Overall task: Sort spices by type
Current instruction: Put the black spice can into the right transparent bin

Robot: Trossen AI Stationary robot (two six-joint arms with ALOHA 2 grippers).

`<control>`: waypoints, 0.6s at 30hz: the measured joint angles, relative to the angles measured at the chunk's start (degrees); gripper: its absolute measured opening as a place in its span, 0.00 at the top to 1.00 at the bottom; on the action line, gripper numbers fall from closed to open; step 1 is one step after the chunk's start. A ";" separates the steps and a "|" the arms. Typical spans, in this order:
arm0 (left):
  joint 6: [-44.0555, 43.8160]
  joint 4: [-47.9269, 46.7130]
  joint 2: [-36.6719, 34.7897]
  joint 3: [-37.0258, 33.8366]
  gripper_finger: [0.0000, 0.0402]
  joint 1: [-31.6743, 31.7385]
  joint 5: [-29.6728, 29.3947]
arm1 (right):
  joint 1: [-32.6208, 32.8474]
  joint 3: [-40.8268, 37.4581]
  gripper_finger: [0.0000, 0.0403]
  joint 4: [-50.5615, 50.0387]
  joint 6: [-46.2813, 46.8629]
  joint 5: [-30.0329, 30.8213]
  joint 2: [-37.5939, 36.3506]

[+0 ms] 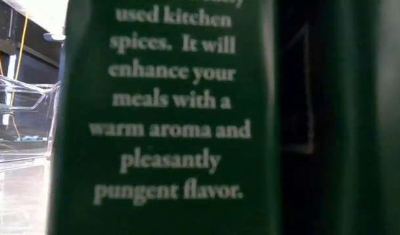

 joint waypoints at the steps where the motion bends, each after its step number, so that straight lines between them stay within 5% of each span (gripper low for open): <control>1: -0.01 -0.12 0.00 0.00 1.00 0.00 0.64 | -0.05 1.13 1.00 2.23 -0.74 2.36 0.00; 7: -0.55 -3.62 0.00 0.00 1.00 -2.13 9.73 | -4.59 2.14 1.00 28.39 -10.86 12.04 1.32; 12: -1.75 -7.04 0.00 0.00 1.00 -6.66 10.17 | -11.44 3.93 0.99 41.57 -22.71 3.42 9.61; 18: -3.56 -8.37 0.00 0.00 1.00 -10.44 8.40 | -14.12 16.31 0.80 38.34 -36.53 -0.87 23.21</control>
